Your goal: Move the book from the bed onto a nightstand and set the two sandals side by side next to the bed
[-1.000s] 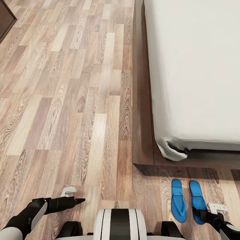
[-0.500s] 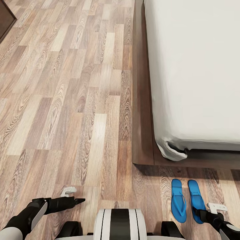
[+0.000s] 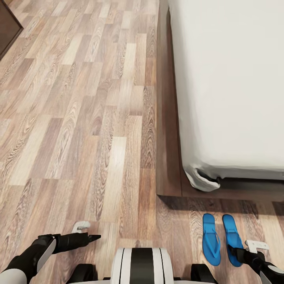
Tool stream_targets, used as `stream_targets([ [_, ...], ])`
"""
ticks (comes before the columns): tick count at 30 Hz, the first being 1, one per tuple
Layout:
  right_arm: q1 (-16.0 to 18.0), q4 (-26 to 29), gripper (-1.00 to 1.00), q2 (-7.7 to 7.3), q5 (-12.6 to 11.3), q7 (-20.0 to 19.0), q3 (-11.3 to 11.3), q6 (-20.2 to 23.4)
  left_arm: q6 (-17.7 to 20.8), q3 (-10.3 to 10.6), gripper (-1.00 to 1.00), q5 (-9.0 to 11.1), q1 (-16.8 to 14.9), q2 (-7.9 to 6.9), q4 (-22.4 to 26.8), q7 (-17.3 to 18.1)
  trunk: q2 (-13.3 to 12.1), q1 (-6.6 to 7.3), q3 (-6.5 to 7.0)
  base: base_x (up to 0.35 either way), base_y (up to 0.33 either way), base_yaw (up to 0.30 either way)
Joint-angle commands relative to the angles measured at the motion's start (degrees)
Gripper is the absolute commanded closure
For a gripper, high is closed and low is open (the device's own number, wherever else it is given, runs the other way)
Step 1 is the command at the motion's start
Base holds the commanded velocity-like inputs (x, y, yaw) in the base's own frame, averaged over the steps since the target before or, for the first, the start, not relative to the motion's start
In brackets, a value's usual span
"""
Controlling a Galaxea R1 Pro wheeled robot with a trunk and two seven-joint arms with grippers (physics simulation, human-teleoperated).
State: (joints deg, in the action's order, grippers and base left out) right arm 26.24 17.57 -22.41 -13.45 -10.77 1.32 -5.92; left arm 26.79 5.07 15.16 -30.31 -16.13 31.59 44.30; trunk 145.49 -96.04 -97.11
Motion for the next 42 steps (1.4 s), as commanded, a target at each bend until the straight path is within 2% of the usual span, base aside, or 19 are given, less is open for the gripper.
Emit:
stream_targets([
  [1, 0.03, -0.07, -1.00, 0.00, -0.44, -0.39, 0.13, -0.14, 0.46, 0.29, -1.00, 0.57, -0.01, -0.06, 0.05, -0.09, 0.00, 0.03, 0.20, 0.000, 0.000, 0.000],
  [14, 0.04, -0.07, -1.00, 0.00, -0.52, -0.63, 0.17, -0.01, 0.46, 0.29, -1.00, 0.57, -0.01, -0.04, 0.05, -0.09, -0.18, 0.37, 3.08, 0.000, 0.000, 0.000],
  [19, -0.05, 1.55, -1.00, -1.55, -0.74, 0.34, 0.52, 0.91, 2.07, 0.30, -1.00, 0.71, 0.08, -1.63, 1.68, 1.30, -0.18, 0.37, 3.07, 0.000, 0.000, 0.000],
  [27, -0.05, 2.16, -1.00, -1.33, -1.54, 0.31, 0.53, 1.22, 2.89, 0.29, -1.00, 0.75, 0.40, -0.40, 4.26, 1.14, -0.27, 0.55, 4.62, 0.000, 0.000, 0.000],
  [42, -0.05, 2.04, -1.00, -1.24, -1.67, 0.33, 0.53, 1.26, 2.92, 0.23, -1.00, 0.75, 0.43, -0.23, 4.45, 1.14, -0.47, 0.94, 7.95, 0.000, 0.000, 0.000],
])
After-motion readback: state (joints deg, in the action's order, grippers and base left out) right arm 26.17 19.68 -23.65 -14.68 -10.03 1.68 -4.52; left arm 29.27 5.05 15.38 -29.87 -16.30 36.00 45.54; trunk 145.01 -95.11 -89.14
